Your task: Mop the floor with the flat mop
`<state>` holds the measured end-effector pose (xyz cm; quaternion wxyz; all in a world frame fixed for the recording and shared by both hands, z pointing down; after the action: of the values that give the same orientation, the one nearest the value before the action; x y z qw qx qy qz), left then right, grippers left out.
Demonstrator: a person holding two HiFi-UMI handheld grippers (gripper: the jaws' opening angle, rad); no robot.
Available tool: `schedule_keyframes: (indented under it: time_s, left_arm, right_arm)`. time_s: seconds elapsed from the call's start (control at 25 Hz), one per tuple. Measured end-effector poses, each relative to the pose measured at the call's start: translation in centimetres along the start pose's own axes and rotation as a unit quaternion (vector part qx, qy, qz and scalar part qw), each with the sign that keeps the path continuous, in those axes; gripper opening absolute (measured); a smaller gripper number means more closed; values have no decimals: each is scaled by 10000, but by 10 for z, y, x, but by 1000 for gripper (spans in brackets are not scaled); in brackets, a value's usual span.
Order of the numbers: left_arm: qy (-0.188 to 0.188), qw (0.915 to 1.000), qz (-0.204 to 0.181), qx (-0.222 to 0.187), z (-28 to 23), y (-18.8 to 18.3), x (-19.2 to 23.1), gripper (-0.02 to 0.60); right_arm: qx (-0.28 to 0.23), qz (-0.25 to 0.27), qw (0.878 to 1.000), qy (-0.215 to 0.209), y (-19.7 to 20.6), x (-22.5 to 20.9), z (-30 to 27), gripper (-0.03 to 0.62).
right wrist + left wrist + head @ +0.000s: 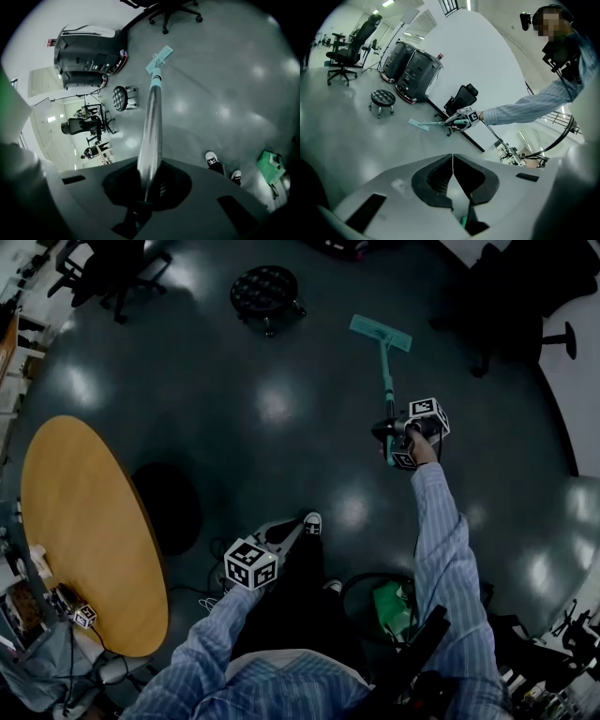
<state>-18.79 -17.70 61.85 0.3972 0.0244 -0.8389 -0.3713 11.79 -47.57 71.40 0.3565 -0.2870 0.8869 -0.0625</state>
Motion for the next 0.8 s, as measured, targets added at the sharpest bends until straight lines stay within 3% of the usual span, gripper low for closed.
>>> schedule_keyframes:
  time_s: [0.36, 0.8]
  left_arm:
    - [189, 9996, -189, -114, 7, 5, -29, 9]
    - [647, 9962, -552, -171, 32, 38, -109, 8]
  right_arm:
    - [122, -74, 9999, -59, 70, -53, 21, 26]
    - [484, -466, 9975, -222, 229, -147, 59, 25]
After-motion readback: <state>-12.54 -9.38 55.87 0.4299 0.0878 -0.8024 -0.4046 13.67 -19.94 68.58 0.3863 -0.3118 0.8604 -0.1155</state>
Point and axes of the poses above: the fingertips, and each gripper's own axes: z backward along the fingers, x to its left, y out of its underside, the point moved 10 cm from there along z, backward along the fingers, and after that the axes turned 7 degrees about -x, right-handed, at the moved point
